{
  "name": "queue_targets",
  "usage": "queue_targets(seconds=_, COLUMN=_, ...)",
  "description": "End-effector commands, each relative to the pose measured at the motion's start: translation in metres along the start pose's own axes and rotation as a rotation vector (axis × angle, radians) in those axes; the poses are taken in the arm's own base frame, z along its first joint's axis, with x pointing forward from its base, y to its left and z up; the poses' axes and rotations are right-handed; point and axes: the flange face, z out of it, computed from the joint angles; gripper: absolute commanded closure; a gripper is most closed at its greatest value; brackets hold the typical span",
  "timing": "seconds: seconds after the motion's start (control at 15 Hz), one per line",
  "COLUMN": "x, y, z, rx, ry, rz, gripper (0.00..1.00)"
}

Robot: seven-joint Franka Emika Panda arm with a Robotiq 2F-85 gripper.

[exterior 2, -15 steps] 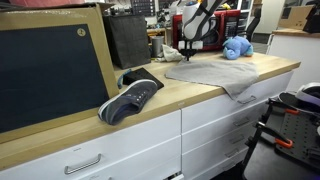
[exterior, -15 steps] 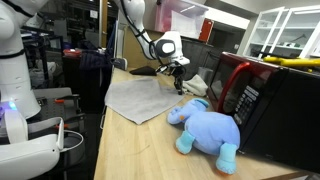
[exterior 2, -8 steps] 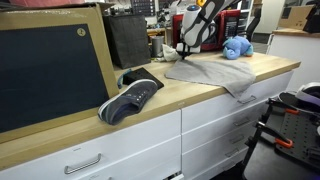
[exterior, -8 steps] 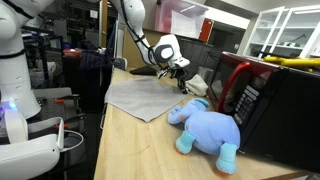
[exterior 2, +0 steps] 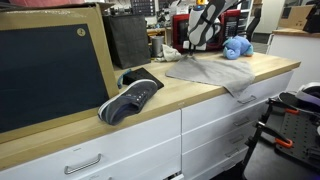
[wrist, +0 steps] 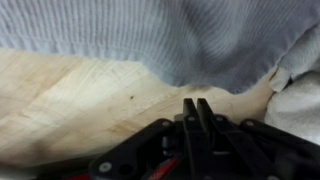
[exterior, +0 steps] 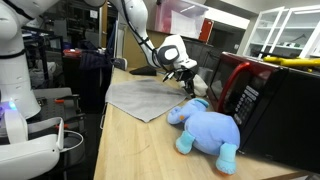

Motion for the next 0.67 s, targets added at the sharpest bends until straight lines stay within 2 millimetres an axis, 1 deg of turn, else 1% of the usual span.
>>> queue_targets(seconds=0.0, x=0.041, y=0.003, z=-0.057, rx=0.044, ry=-0.088, rz=0.060, gripper=0.59)
queue_targets(seconds=0.07, x=0.049, y=0.003, z=-0.070, rx=0.055, ry=-0.115, rz=0.067, gripper=0.50)
queue_targets(seconds=0.13, x=0.058, y=0.005, z=-0.089, rx=0.068, ry=-0.153, rz=0.058, gripper=0.44)
queue_targets(seconds=0.2, x=0.064, y=0.006, z=-0.103, rx=0.078, ry=-0.195, rz=0.047, gripper=0.35)
queue_targets(seconds=0.27, x=0.069, y=0.008, z=-0.119, rx=0.086, ry=-0.238, rz=0.036, gripper=0.29)
queue_targets(seconds=0.4, x=0.075, y=0.016, z=-0.149, rx=0.097, ry=-0.329, rz=-0.011, gripper=0.14)
queue_targets(seconds=0.53, x=0.074, y=0.024, z=-0.171, rx=0.090, ry=-0.389, rz=-0.068, gripper=0.00)
queue_targets(seconds=0.6, x=0.073, y=0.028, z=-0.182, rx=0.087, ry=-0.412, rz=-0.097, gripper=0.00)
